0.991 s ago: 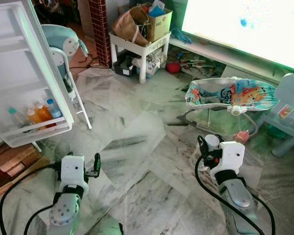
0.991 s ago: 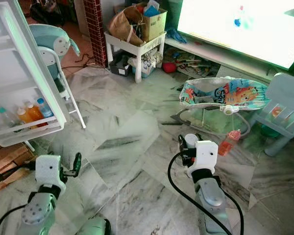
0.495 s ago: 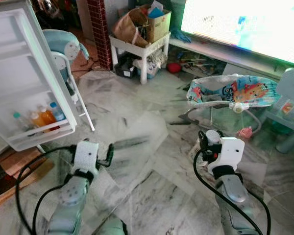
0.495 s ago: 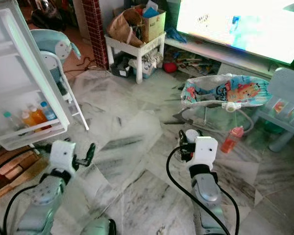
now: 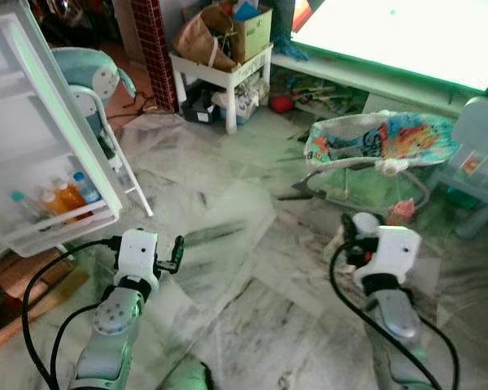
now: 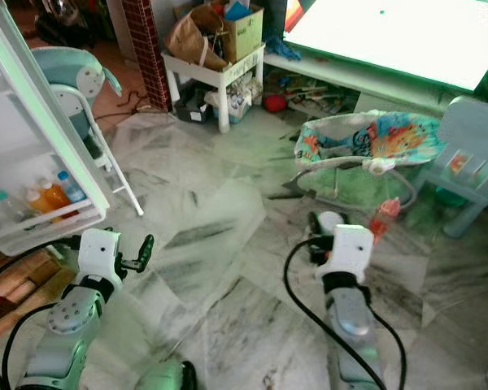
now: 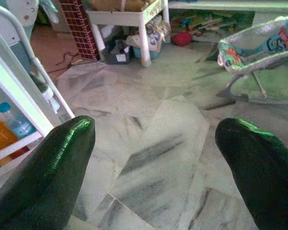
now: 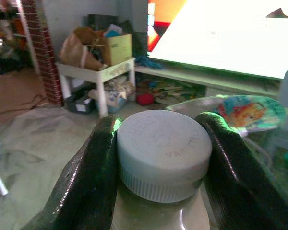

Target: Restocking fridge

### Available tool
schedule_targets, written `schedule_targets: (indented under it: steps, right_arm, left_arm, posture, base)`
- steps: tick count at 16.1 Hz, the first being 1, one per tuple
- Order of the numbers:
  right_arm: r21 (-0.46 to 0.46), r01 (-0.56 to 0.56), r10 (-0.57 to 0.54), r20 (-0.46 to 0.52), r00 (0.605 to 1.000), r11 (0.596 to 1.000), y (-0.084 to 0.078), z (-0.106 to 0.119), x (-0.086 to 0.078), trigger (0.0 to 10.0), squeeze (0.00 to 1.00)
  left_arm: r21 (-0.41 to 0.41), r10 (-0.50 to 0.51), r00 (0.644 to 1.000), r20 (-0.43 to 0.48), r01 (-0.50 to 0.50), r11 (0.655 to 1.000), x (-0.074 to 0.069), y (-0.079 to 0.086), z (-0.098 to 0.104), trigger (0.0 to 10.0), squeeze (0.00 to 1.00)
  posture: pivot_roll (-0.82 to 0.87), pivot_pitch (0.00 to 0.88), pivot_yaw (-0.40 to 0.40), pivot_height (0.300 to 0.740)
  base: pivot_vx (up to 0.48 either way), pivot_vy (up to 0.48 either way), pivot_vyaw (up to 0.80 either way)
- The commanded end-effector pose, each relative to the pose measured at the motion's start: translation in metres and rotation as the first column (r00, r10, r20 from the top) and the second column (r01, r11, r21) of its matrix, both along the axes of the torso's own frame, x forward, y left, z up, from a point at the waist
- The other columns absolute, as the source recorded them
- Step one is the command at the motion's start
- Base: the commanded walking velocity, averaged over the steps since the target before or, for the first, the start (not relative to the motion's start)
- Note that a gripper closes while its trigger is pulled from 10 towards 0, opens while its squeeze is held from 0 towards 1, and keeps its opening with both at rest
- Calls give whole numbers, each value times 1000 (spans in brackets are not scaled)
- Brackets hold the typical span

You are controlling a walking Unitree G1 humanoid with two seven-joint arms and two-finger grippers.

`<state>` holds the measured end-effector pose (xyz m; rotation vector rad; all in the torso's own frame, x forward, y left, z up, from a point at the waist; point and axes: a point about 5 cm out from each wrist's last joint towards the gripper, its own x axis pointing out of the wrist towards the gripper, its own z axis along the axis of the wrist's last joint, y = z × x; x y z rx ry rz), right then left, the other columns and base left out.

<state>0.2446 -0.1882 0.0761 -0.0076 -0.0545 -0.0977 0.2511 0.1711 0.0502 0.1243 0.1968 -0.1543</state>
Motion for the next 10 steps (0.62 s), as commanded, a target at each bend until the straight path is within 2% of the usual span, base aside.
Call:
schedule_targets:
  steps: [1, 4, 6, 10]
  right_arm:
    - [-14, 39, -39, 41, 998, 999, -7, 10, -1, 10000, 0]
    - [-28, 53, -51, 49, 997, 998, -11, 15, -4, 10000, 0]
    - [-45, 64, -61, 56, 997, 997, -14, 19, -7, 10000, 0]
    - [-61, 33, -29, 67, 997, 998, -9, 25, -4, 10000, 0]
  left_arm:
    - [2, -34, 999, -15, 34, 999, 3, -4, -3, 10000, 0]
    - [-15, -63, 998, -11, 63, 998, 13, -17, -3, 10000, 0]
    - [-34, -108, 994, 6, 108, 994, 21, -33, 0, 10000, 0]
    - [-42, -136, 991, 6, 136, 990, 26, -43, -2, 10000, 0]
  posture:
    - [-28, 84, 62, 740]
    - [-62, 83, 57, 740]
    - [-96, 95, 78, 740]
    - [-116, 94, 57, 740]
  base:
    - [0, 0, 0]
    - [0, 0, 0]
    - [0, 0, 0]
    - [0, 0, 0]
